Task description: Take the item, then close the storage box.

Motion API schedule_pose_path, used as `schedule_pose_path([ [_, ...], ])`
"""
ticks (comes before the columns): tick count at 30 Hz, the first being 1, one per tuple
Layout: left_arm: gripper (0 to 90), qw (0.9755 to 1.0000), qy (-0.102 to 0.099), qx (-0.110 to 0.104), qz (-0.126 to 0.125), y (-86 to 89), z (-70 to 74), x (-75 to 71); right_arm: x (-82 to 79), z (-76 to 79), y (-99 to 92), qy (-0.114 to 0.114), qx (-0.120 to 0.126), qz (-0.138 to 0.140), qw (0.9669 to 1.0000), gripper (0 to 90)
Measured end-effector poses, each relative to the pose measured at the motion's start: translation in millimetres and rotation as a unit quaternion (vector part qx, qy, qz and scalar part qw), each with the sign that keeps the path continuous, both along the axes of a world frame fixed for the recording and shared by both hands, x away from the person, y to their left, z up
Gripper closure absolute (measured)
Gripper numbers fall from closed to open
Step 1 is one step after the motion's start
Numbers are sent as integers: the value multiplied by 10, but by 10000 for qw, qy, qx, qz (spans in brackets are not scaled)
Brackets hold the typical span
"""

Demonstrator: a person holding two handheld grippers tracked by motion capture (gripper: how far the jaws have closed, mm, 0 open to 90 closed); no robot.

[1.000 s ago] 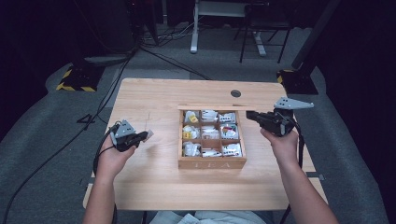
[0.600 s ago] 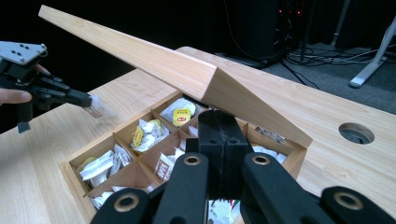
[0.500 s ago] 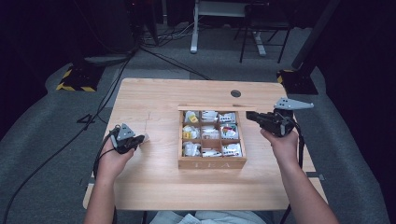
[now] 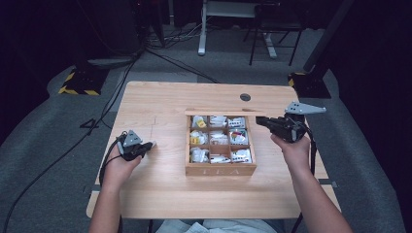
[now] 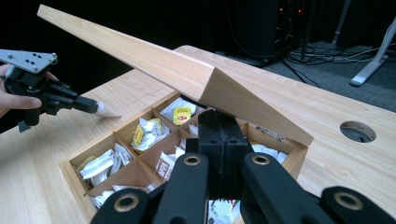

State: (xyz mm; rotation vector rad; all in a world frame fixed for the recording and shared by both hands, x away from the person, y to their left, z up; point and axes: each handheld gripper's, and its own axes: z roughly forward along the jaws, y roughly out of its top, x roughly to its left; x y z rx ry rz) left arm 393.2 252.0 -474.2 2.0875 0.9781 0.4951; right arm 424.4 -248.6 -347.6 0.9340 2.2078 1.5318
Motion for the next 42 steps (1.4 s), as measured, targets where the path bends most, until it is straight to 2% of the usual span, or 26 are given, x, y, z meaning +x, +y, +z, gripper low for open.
schedule_pose_path([
  [1, 866, 10000, 5, -44, -13, -4, -1, -1, 0, 0, 0, 1, 2, -1, 10000, 897],
  [3, 742, 9997, 6, -214, 101, -14, -2, -1, 2, 0, -2, -5, -5, 1, 10000, 897],
  [4, 676, 9997, -8, -231, 88, -9, 2, 3, 3, 1, -1, -5, -2, 3, 10000, 897],
  [8, 597, 9994, 43, -332, 109, -21, 25, -15, 5, -1, 1, -4, -5, 4, 10000, 897],
  [16, 452, 9993, -66, -355, 121, -29, 122, -127, 10, -5, -1, 25, -9, 32, 10000, 897],
  [22, 387, 9995, -36, -311, -73, -93, 202, -246, 10, -4, 1, 53, -21, 27, 10000, 897],
  [23, 384, 9994, 64, -343, -20, -94, 213, -277, 11, -5, 0, 52, -22, 29, 10000, 897],
  [26, 346, 9994, 235, -245, 100, -78, 229, -338, 17, -2, -2, 68, -11, 47, 10000, 897],
  [28, 334, 9990, 386, -182, 159, -47, 214, -388, 16, -2, -4, 78, -14, 51, 10000, 897],
  [30, 324, 9986, 455, -118, 236, -13, 180, -419, 13, -3, -4, 89, -20, 54, 9999, 897],
  [34, 287, 9968, 689, -22, 401, 106, 58, -465, 8, -4, -5, 140, -26, 65, 9999, 897],
  [39, 269, 9946, 850, 113, 584, 221, -93, -496, 2, 5, -1, 174, -49, 83, 9998, 897],
  [40, 268, 9942, 857, 80, 638, 233, -124, -498, 2, 5, -2, 203, -43, 85, 9997, 896],
  [42, 263, 9936, 910, 136, 649, 266, -162, -495, -1, 6, 0, 235, -63, 91, 9997, 896],
])
